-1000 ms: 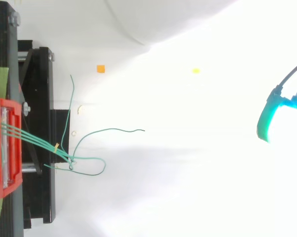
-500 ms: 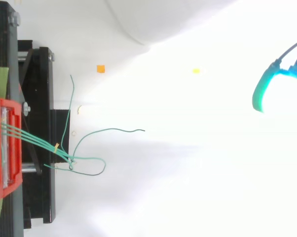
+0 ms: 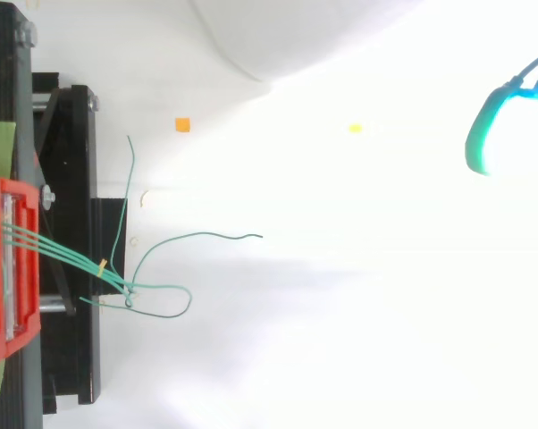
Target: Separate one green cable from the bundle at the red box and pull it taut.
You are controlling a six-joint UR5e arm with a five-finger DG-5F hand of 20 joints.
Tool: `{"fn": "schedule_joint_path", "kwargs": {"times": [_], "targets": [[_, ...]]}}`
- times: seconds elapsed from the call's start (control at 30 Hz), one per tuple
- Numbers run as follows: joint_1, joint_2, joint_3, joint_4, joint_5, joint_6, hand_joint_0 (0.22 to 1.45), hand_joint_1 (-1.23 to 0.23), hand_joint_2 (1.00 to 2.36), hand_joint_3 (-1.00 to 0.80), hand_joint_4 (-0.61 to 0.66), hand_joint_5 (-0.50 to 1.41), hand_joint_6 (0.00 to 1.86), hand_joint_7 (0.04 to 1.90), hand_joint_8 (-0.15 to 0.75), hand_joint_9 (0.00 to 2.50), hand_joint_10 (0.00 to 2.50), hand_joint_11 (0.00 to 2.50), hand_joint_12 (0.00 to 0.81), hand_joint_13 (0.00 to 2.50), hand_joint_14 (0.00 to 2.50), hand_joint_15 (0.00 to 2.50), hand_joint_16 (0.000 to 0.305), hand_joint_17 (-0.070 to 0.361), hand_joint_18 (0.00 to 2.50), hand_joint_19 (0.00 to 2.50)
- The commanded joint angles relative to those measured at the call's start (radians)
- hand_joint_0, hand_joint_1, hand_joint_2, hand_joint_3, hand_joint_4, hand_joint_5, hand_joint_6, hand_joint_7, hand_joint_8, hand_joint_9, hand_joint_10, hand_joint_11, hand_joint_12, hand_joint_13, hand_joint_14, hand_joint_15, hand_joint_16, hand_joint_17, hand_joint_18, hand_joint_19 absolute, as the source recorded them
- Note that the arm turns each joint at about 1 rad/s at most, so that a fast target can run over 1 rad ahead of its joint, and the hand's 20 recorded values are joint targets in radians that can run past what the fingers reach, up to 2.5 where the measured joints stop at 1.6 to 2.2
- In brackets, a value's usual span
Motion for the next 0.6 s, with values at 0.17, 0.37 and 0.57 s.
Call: {"fn": "schedule_joint_path", "kwargs": {"times": [0.17, 0.37, 0.57], "targets": [[-0.010, -0.093, 0.092, -0.017, -0.006, -0.027, 0.33, -0.36, 1.00, -0.50, 0.23, -0.27, 0.50, 0.66, 0.400, 1.65, 0.02, 0.65, 0.466, 1.47, 0.01, 0.28, 0.085, 0.191, 2.03, 0.00], [-0.046, -0.225, 0.313, -0.122, -0.063, -0.057, 0.33, -0.36, 1.00, -0.50, 0.23, -0.27, 0.50, 0.66, 0.399, 1.65, 0.02, 0.62, 0.471, 1.45, 0.01, 0.27, 0.084, 0.188, 2.02, 0.00], [-0.056, -0.312, 0.422, -0.110, -0.061, -0.178, 0.33, -0.36, 1.00, -0.50, 0.23, -0.26, 0.50, 0.66, 0.404, 1.65, 0.02, 0.63, 0.467, 1.44, 0.01, 0.26, 0.082, 0.185, 2.01, 0.00]]}}
